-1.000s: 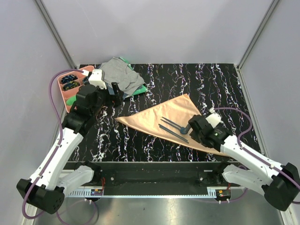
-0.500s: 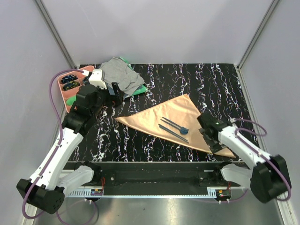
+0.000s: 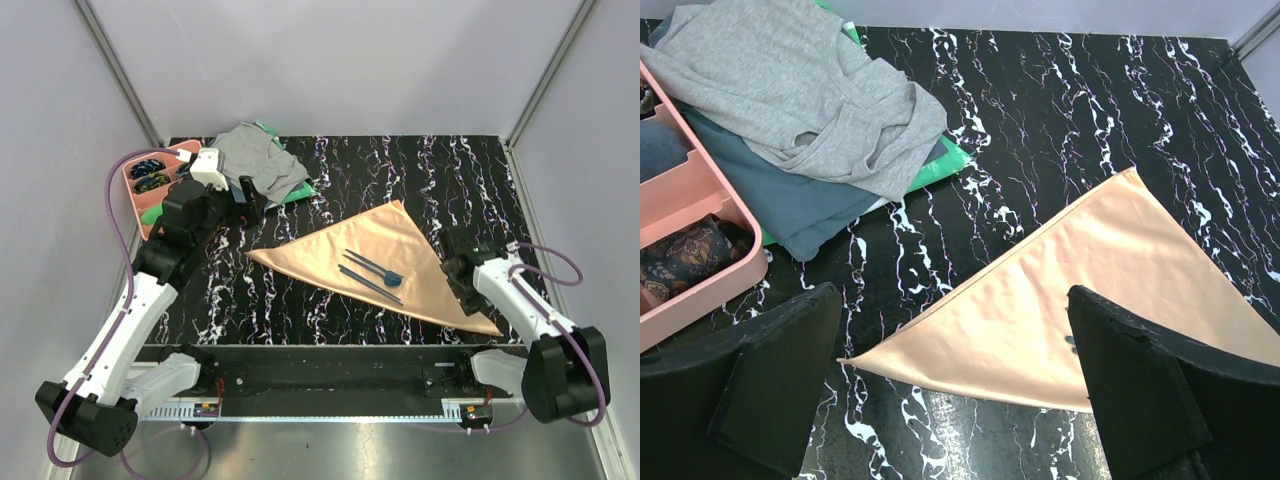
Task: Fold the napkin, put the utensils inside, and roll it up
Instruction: Fold the napkin
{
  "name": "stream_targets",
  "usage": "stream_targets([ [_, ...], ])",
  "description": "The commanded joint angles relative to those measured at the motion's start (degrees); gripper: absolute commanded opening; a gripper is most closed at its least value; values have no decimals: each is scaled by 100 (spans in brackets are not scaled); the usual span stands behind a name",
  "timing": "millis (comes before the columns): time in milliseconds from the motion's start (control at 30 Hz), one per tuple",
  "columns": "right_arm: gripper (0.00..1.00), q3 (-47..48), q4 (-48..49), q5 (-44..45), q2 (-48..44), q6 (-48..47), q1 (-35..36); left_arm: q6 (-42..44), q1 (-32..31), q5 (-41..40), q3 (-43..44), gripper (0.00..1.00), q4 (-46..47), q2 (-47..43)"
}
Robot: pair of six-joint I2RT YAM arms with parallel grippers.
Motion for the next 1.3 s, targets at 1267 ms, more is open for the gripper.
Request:
stream_targets([
  [1267,94,2465,1599,-168,3250,-1985,-80,171,28,-313,6,99,307,17],
])
